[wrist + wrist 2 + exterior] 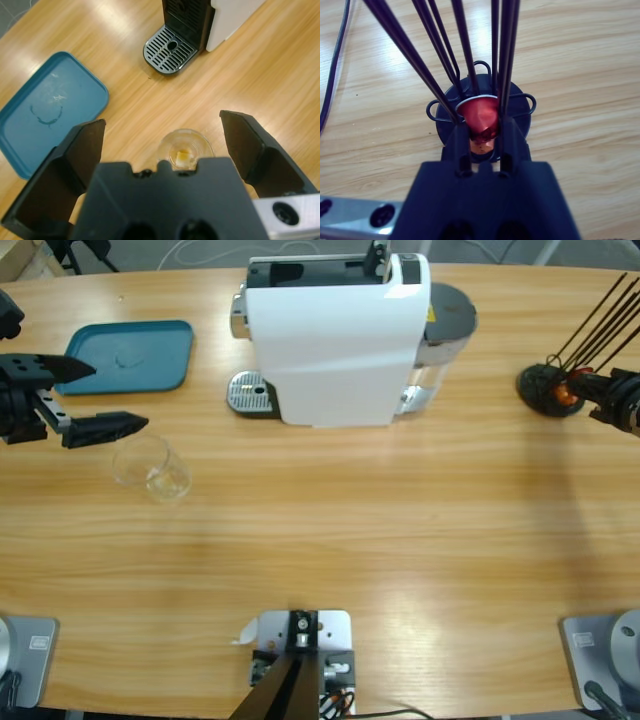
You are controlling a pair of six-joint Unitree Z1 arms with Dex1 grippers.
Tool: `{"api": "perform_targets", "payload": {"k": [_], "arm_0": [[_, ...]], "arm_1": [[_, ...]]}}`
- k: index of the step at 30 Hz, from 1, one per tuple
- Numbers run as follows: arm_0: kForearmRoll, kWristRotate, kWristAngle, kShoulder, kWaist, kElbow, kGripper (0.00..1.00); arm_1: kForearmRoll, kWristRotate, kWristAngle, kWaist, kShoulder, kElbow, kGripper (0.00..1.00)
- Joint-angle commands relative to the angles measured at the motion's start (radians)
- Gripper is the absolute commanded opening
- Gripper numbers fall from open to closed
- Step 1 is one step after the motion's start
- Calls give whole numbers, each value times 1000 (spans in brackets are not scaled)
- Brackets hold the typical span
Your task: Pour coffee
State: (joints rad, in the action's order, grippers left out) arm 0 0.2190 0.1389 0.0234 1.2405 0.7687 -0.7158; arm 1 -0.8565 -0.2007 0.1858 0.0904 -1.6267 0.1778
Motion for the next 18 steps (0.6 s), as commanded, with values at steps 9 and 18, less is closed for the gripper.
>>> {"api": "perform_targets", "payload": {"k": [9,18], "arm_0": [[-47,-44,-34,-93,-11,115,1000],[-51,-45,-40,-82,-11,118,1000]], "arm_1": [[65,13,-57,6,146,33,0],[137,-1,-52,7,266,40,0]]}}
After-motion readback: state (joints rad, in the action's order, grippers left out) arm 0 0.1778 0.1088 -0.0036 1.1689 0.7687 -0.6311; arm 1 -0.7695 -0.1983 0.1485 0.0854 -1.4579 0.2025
